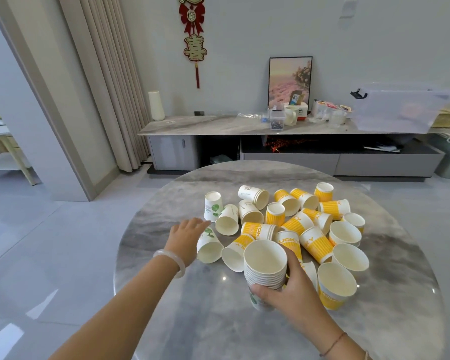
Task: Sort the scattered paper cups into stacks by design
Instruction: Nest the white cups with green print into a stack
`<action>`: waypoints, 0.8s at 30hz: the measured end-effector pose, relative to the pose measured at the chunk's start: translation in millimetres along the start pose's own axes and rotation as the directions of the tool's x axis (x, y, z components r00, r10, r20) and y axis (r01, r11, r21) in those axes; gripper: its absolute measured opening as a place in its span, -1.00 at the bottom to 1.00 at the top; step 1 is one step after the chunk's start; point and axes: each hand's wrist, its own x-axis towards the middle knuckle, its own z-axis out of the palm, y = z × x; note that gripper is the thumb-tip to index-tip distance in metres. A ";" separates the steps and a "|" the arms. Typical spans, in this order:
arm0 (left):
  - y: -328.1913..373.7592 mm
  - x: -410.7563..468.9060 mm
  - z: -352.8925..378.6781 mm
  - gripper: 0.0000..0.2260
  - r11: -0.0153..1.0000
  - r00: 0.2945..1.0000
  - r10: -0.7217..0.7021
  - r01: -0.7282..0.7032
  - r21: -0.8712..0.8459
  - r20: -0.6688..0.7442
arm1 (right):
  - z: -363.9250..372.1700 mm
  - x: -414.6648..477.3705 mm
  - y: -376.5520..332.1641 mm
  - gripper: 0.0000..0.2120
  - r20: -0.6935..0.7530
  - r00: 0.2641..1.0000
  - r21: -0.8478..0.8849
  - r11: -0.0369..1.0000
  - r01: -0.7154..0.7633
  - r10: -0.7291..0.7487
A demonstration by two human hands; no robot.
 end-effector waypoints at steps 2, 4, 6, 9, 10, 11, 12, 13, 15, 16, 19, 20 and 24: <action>-6.1 12.7 23.0 -0.24 0.959 0.989 0.122 -0.138 0.248 0.080 | -0.6 0.8 1.8 -0.31 0.000 1.000 0.005 1.000 -0.016 0.016; -11.9 27.4 39.8 -0.17 0.897 0.970 0.213 -0.242 0.370 0.119 | -0.7 3.3 3.7 -0.30 -0.003 1.000 0.012 1.000 -0.028 0.028; -15.2 41.0 47.3 -0.18 0.855 0.951 0.271 -0.309 0.417 0.149 | -1.0 7.0 5.8 -0.29 -0.006 0.999 0.022 0.999 -0.038 0.038; -16.3 58.3 52.8 -0.27 0.830 0.934 0.312 -0.357 0.429 0.173 | -1.4 13.2 9.3 -0.29 -0.002 0.999 0.034 0.998 -0.045 0.045; -17.7 61.4 53.5 -0.31 0.828 0.933 0.315 -0.360 0.430 0.176 | -1.3 13.9 9.3 -0.29 0.001 0.999 0.036 0.998 -0.047 0.047; -19.3 64.5 54.2 -0.34 0.827 0.932 0.317 -0.362 0.429 0.175 | -1.8 15.0 10.1 -0.29 0.003 0.999 0.035 0.998 -0.048 0.048; -21.3 65.9 54.4 -0.34 0.834 0.936 0.308 -0.353 0.425 0.172 | -2.2 15.4 10.8 -0.29 0.001 0.999 0.032 0.998 -0.051 0.051; -25.0 65.1 54.4 -0.35 0.844 0.942 0.294 -0.336 0.419 0.163 | -2.1 16.0 11.2 -0.28 -0.002 0.999 0.029 0.998 -0.054 0.054; -33.3 57.0 52.4 -0.40 0.908 0.969 0.231 -0.247 0.338 0.088 | -1.8 15.9 11.3 -0.27 -0.006 0.998 0.021 0.998 -0.061 0.061; -37.4 50.2 50.9 -0.43 0.960 0.987 0.159 -0.158 0.230 0.014 | -1.0 15.8 11.5 -0.26 -0.005 0.998 0.015 0.998 -0.060 0.060; -34.0 22.3 33.6 -0.45 0.933 0.961 -0.201 0.129 -0.335 -0.190 | 2.3 13.4 12.1 -0.26 0.012 0.999 0.025 0.999 -0.045 0.044; -27.1 12.9 23.1 -0.46 0.815 0.934 -0.297 0.142 -0.562 -0.196 | 3.8 12.6 12.6 -0.27 0.021 0.999 0.031 0.999 -0.036 0.036; 20.4 -27.3 -30.9 -0.58 0.285 0.957 -0.231 -0.106 -0.953 -0.176 | 10.8 9.1 10.7 -0.29 0.044 0.999 0.042 0.999 -0.032 0.030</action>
